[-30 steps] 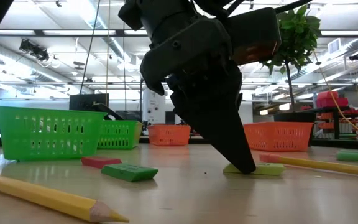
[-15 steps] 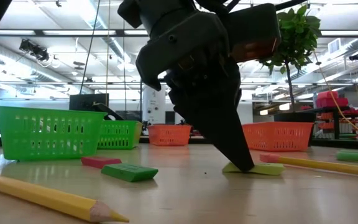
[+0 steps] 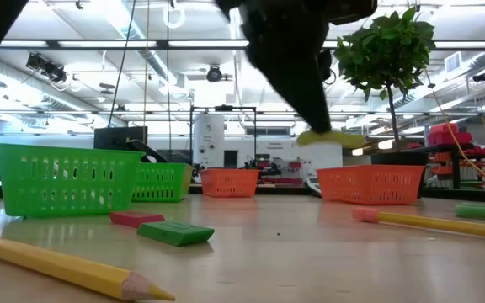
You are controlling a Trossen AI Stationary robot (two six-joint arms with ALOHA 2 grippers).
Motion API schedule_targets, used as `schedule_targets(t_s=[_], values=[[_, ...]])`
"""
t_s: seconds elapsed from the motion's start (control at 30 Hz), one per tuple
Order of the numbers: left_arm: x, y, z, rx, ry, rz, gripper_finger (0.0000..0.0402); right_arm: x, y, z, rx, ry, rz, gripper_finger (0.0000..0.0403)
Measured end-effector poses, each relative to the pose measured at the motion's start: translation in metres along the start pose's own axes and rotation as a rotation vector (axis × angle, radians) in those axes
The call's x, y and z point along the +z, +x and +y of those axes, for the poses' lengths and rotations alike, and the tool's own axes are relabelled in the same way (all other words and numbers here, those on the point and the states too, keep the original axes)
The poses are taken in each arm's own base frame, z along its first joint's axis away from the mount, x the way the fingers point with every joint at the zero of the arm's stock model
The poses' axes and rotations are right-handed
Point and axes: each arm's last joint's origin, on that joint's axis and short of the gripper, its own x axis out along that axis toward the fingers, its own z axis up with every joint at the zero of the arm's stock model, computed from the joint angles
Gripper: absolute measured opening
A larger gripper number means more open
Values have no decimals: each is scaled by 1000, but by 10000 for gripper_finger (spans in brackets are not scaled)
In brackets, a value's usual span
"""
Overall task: Sort crayons/erasers/pens/pencils in bins
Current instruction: Put the yellow eraser into the top orange bin
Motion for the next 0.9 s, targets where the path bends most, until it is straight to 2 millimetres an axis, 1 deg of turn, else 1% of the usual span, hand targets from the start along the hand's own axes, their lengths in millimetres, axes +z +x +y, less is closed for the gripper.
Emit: schedule_targets(t_s=[0.07,0.17,0.23,0.37,0.47,0.6,0.67,0.7,0.73,0.8,0.87,0.9], values=[[2,-9,14,-42,3,-13,50,0,0,-1,-10,-7,-1,127],[-1,-23,38,-77,-26,-11,44,0,0,-2,-14,-8,-2,127],[-12,-28,54,-79,-37,58,37,0,0,-2,-16,-2,-2,127],[-36,-40,101,-68,-68,168,14,0,0,-2,-18,-1,-3,127],[-54,-58,137,-49,-117,186,6,1,0,-3,-29,4,-11,127],[-78,-83,186,4,-206,156,14,2,0,-7,-59,38,-27,127],[-91,-94,205,9,-258,155,12,2,-1,-9,-77,52,-32,127],[-99,-100,213,-14,-290,150,9,2,-1,-10,-84,61,-34,127],[-105,-104,218,-57,-322,147,7,3,-1,-11,-93,68,-36,127],[-114,-107,219,-165,-356,153,7,3,-1,-11,-99,80,-39,127],[-113,-110,208,-253,-301,168,12,4,0,-11,-97,77,-48,127],[-111,-110,202,-269,-256,176,16,5,0,-11,-98,78,-51,127]])
